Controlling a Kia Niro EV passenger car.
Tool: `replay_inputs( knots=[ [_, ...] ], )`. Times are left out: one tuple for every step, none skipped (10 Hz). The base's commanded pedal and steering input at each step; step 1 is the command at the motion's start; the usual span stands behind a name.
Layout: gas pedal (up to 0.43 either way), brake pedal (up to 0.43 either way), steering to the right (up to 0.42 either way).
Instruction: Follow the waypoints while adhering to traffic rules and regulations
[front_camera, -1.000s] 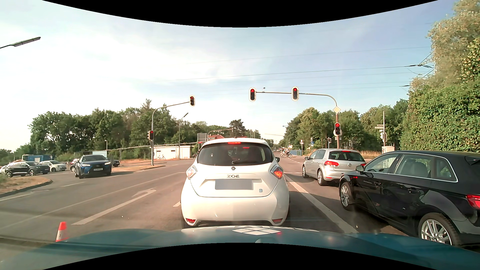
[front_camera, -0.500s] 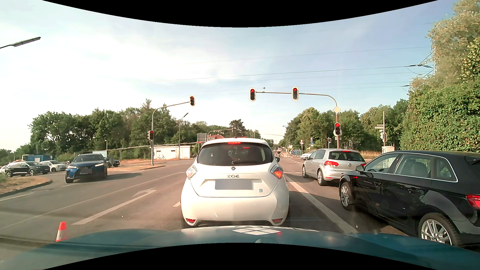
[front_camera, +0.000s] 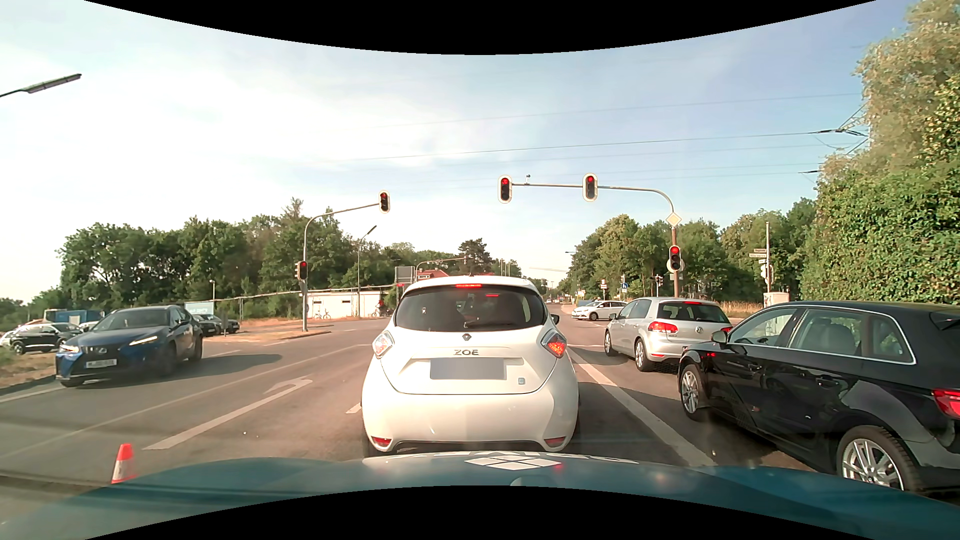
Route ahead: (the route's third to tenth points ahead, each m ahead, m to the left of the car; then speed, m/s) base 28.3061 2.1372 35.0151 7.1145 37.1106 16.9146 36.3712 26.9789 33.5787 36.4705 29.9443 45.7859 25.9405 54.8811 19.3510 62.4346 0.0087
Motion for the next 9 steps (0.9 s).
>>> replay_inputs(
  knots=[
    [0.000, 0.201, 0.005],
    [0.000, 0.195, 0.005],
    [0.000, 0.195, 0.005],
    [0.000, 0.201, 0.005],
    [0.000, 0.195, 0.005],
    [0.000, 0.201, 0.006],
    [0.000, 0.195, 0.005],
    [0.000, 0.201, 0.005],
    [0.000, 0.201, 0.005]
  ],
)
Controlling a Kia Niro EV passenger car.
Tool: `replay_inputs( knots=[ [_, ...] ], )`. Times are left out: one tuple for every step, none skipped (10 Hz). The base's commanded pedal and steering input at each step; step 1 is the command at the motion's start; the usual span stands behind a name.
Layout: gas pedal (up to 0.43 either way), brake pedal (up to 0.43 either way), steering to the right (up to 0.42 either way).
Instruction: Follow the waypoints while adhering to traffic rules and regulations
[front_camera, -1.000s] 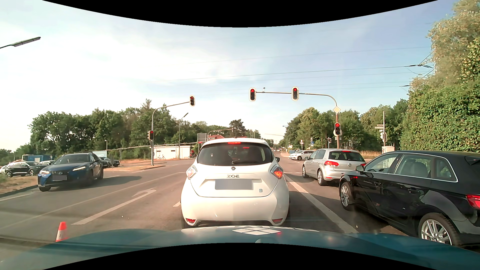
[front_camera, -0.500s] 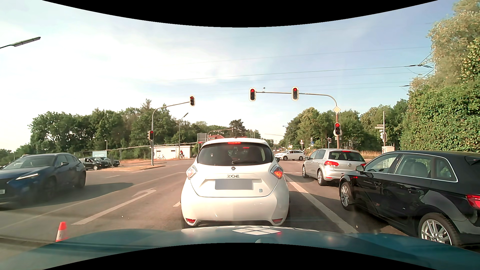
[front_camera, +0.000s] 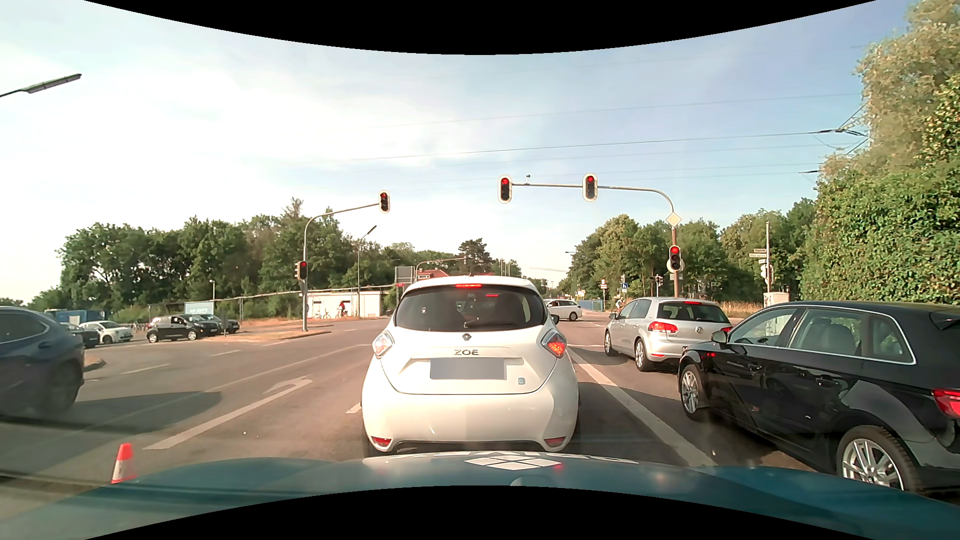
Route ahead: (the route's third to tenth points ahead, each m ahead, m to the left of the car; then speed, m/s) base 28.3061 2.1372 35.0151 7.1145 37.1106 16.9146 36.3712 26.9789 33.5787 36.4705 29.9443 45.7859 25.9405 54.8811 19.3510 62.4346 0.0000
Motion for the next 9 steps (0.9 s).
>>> replay_inputs(
  knots=[
    [0.000, 0.201, 0.006],
    [0.000, 0.201, 0.005],
    [0.000, 0.201, 0.005],
    [0.000, 0.201, 0.005],
    [0.000, 0.201, 0.005],
    [0.000, 0.201, 0.005],
    [0.000, 0.201, 0.005],
    [0.000, 0.201, 0.005],
    [0.000, 0.207, 0.005]
  ],
)
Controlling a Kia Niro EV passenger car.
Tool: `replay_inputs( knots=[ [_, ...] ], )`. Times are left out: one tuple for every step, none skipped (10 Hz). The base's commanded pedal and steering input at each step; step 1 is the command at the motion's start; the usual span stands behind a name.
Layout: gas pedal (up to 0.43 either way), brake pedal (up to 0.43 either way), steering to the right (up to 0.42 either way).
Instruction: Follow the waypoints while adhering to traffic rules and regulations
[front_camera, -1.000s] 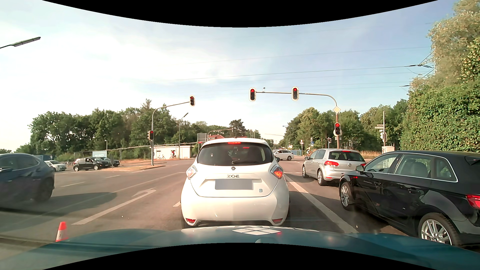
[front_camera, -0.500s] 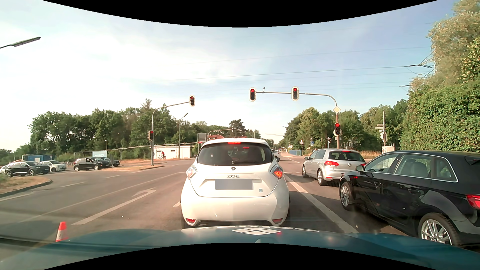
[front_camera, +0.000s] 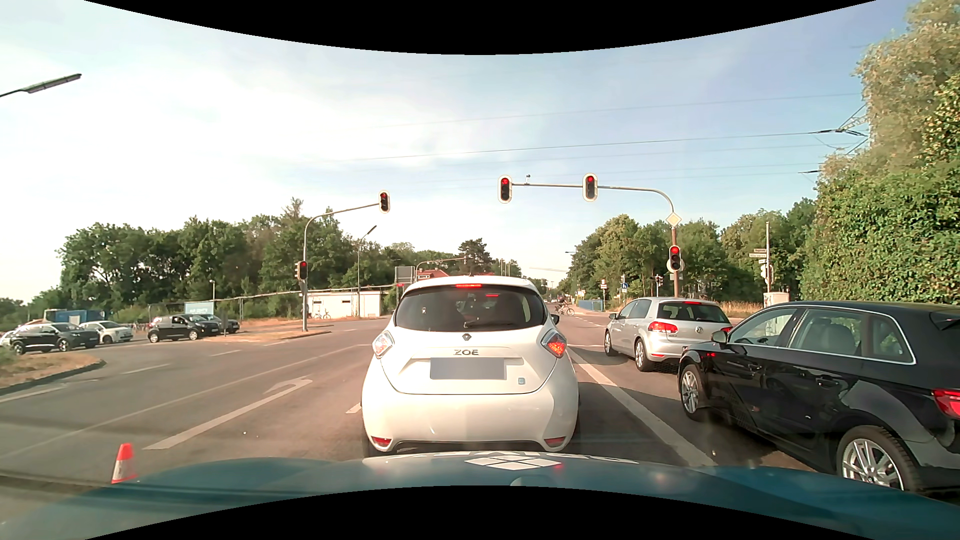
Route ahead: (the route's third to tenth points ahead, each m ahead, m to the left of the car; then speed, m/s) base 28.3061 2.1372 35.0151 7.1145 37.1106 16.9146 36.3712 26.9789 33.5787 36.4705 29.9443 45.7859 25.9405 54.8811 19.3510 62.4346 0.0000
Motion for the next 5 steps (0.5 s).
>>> replay_inputs(
  knots=[
    [0.000, 0.207, 0.005],
    [0.000, 0.207, 0.006],
    [0.000, 0.207, 0.005],
    [0.000, 0.207, 0.005],
    [0.000, 0.207, 0.005]
  ],
)
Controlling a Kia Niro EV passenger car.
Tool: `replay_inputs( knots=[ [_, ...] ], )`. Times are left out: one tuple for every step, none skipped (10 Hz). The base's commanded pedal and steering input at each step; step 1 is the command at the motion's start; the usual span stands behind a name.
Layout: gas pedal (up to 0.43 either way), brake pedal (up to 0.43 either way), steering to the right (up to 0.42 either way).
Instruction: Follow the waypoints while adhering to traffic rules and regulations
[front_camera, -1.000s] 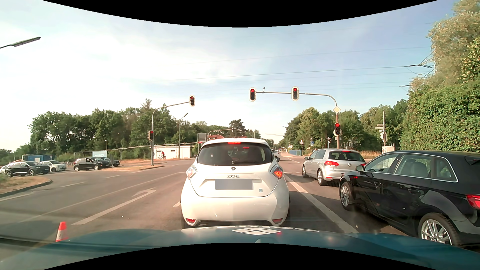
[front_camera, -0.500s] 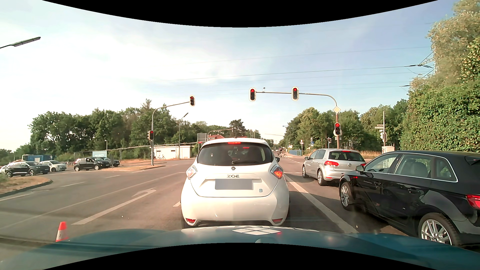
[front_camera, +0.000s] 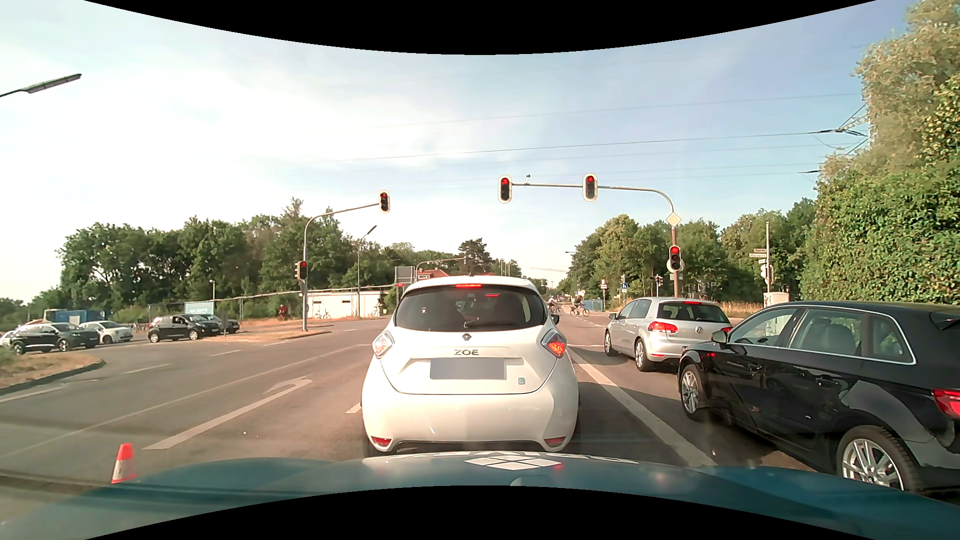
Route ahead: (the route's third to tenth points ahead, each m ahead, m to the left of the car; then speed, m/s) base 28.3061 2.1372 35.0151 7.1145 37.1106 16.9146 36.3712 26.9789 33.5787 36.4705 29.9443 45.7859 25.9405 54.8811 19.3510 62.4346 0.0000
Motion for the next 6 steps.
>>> replay_inputs(
  knots=[
    [0.000, 0.207, 0.005],
    [0.000, 0.207, 0.005],
    [0.000, 0.207, 0.005],
    [0.000, 0.207, 0.005],
    [0.000, 0.207, 0.005],
    [0.000, 0.213, 0.005]
  ],
)
